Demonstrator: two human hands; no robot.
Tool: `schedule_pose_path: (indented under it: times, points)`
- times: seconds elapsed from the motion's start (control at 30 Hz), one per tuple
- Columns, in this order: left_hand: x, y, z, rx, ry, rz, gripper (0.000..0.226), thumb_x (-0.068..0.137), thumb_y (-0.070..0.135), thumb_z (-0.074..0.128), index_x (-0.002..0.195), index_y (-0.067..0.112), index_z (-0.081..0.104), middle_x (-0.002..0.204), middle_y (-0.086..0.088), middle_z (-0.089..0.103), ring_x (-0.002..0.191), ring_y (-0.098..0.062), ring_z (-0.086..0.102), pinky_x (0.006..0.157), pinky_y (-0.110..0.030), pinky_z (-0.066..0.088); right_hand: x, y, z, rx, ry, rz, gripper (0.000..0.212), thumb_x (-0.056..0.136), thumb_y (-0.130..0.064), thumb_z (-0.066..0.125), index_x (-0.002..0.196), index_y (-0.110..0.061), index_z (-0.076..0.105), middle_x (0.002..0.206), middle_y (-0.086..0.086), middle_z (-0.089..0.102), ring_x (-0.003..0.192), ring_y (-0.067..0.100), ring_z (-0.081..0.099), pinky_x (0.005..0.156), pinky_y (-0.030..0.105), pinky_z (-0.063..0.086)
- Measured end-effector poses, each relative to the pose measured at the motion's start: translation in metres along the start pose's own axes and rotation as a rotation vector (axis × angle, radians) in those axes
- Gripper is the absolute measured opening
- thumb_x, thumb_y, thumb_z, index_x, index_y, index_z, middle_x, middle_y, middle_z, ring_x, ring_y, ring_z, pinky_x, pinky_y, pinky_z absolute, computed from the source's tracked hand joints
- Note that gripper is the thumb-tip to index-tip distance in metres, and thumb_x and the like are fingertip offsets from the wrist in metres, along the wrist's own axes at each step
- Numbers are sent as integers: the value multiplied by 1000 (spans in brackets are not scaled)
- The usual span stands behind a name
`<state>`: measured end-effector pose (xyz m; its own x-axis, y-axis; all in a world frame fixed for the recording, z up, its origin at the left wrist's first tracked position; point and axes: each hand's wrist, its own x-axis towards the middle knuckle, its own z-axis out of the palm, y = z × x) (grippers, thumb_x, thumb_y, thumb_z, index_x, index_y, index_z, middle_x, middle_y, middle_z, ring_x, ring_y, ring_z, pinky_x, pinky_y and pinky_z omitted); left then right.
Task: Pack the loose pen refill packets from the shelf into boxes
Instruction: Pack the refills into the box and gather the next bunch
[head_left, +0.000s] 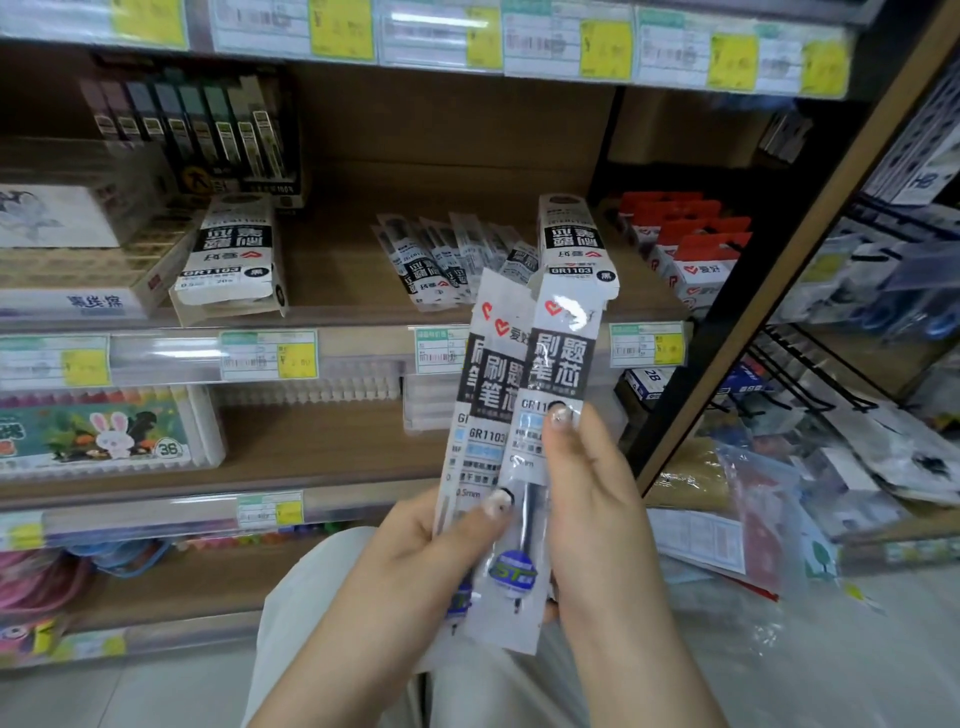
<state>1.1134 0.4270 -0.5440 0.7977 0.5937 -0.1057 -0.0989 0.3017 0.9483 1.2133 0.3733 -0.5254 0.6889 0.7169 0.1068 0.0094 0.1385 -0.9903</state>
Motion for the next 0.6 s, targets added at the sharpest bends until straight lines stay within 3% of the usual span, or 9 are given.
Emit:
schedule_pose_path:
  times: [0.13, 0.2, 0.27, 0.3, 0.37, 0.43, 0.5, 0.53, 0.6]
  points:
    - [-1, 6, -1, -131, 17, -62, 15, 68, 21, 64, 75, 11, 73, 61, -19, 67, 45, -26, 62, 44, -30, 52, -3, -1, 2, 225, -150, 233, 24, 75, -46, 56, 90, -34, 70, 92, 1, 75, 84, 33, 70, 59, 36, 51]
    - [-1, 7, -2, -143, 2, -85, 14, 67, 21, 68, 72, 9, 72, 59, -21, 64, 42, -29, 60, 44, -30, 50, -1, 0, 0, 235, -278, 276, 26, 78, -43, 57, 94, -29, 72, 97, 3, 75, 88, 60, 57, 57, 39, 44]
    - [-2, 11, -3, -166, -52, -126, 17, 64, 22, 72, 72, 7, 71, 58, -23, 61, 42, -30, 59, 45, -30, 50, 2, -1, -3, 260, -369, 280, 30, 83, -45, 52, 97, -27, 72, 104, 2, 74, 93, 68, 49, 61, 50, 46]
    - [-3, 14, -2, -187, -83, -137, 16, 65, 22, 72, 73, 8, 72, 58, -23, 61, 43, -30, 59, 46, -31, 50, 3, -1, -4, 251, -394, 285, 34, 83, -48, 51, 99, -26, 72, 106, 1, 73, 89, 66, 52, 63, 53, 47]
    - [0, 19, 4, -163, -68, -141, 14, 76, 16, 66, 66, 12, 75, 51, -17, 63, 41, -26, 61, 44, -25, 51, 5, -4, -7, 167, -429, 283, 50, 78, -60, 50, 105, -22, 70, 107, -1, 73, 58, 42, 60, 48, 31, 50]
    - [12, 16, 3, -50, 65, -165, 45, 94, 2, 42, 63, 10, 73, 36, -3, 58, 33, -5, 58, 37, -11, 44, 5, -5, -10, 26, -419, 259, 60, 70, -71, 48, 108, -29, 68, 100, -8, 74, 43, 10, 57, 37, 16, 42]
    - [14, 14, -5, 28, 10, -168, 34, 98, -3, 28, 105, -5, 62, 27, 3, 51, 29, 4, 51, 35, -7, 37, 4, -6, -13, -114, -405, 105, 36, 74, -69, 44, 100, -54, 63, 87, -31, 69, 61, -13, 61, 52, 2, 42]
    - [19, 8, -7, -5, -4, -183, 35, 100, -2, 24, 125, -11, 47, 22, 5, 44, 27, 6, 48, 39, -8, 39, 5, -10, -11, -168, -409, 25, 22, 78, -63, 40, 92, -66, 57, 86, -41, 64, 75, -22, 58, 62, -2, 40]
    - [24, 3, -11, -156, 91, -215, 38, 102, 3, 20, 134, -15, 30, 16, 8, 33, 23, 7, 43, 49, -14, 39, 8, -12, -12, -281, -427, -74, 26, 83, -53, 38, 87, -76, 49, 90, -51, 56, 91, -28, 50, 73, -5, 34]
